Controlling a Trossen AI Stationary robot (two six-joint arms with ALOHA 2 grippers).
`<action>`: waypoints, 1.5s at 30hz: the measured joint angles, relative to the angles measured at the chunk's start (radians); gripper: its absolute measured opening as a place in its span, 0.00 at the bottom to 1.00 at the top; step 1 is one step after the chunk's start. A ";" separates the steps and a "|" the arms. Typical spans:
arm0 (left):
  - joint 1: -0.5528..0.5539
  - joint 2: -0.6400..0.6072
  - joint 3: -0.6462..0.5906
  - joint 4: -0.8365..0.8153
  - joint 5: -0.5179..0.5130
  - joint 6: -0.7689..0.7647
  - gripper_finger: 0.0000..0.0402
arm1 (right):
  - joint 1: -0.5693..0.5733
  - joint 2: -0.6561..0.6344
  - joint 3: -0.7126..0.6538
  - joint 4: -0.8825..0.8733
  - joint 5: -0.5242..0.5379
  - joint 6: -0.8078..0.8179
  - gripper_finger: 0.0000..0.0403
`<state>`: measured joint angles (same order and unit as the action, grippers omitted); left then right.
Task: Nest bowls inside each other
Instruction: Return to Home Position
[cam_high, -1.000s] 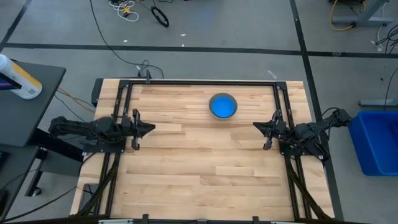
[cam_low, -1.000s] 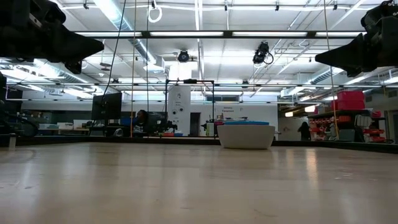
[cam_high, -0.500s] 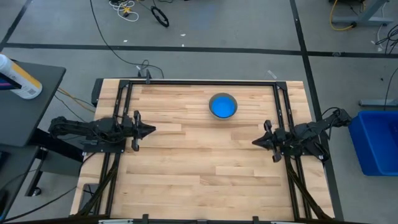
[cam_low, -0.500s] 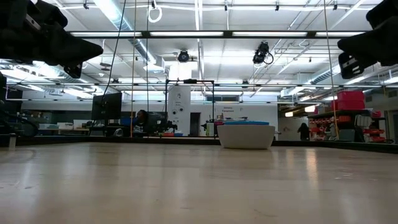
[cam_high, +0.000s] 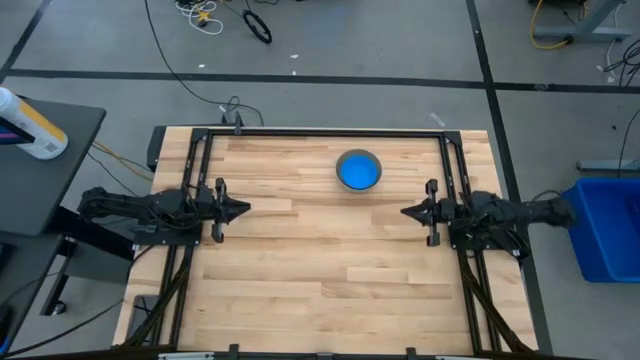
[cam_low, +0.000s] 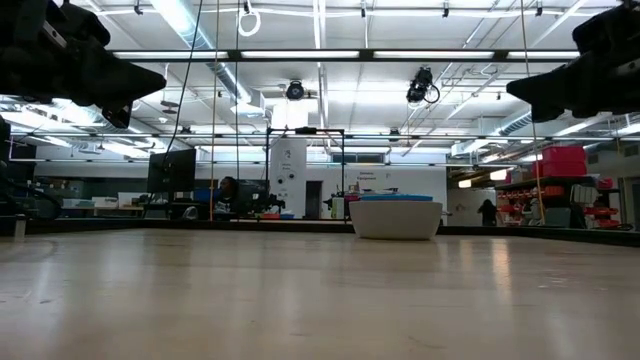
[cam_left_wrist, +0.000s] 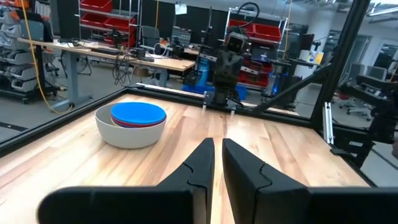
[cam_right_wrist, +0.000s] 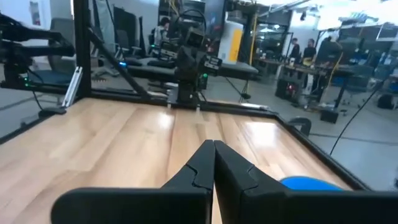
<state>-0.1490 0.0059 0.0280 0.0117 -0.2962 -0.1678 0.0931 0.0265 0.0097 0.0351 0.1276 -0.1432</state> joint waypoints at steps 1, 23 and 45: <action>0.000 0.000 0.000 0.000 0.000 0.000 0.10 | -0.046 0.000 0.000 -0.005 -0.051 0.014 0.02; 0.076 0.000 0.001 -0.019 0.091 0.022 0.10 | -0.270 0.005 0.000 0.002 -0.310 0.055 0.02; 0.137 0.000 0.000 -0.020 0.167 0.049 0.10 | -0.156 0.038 0.000 0.002 -0.285 0.101 0.02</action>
<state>-0.0124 0.0063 0.0276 -0.0084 -0.1291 -0.1184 -0.0631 0.0643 0.0097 0.0372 -0.1577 -0.0422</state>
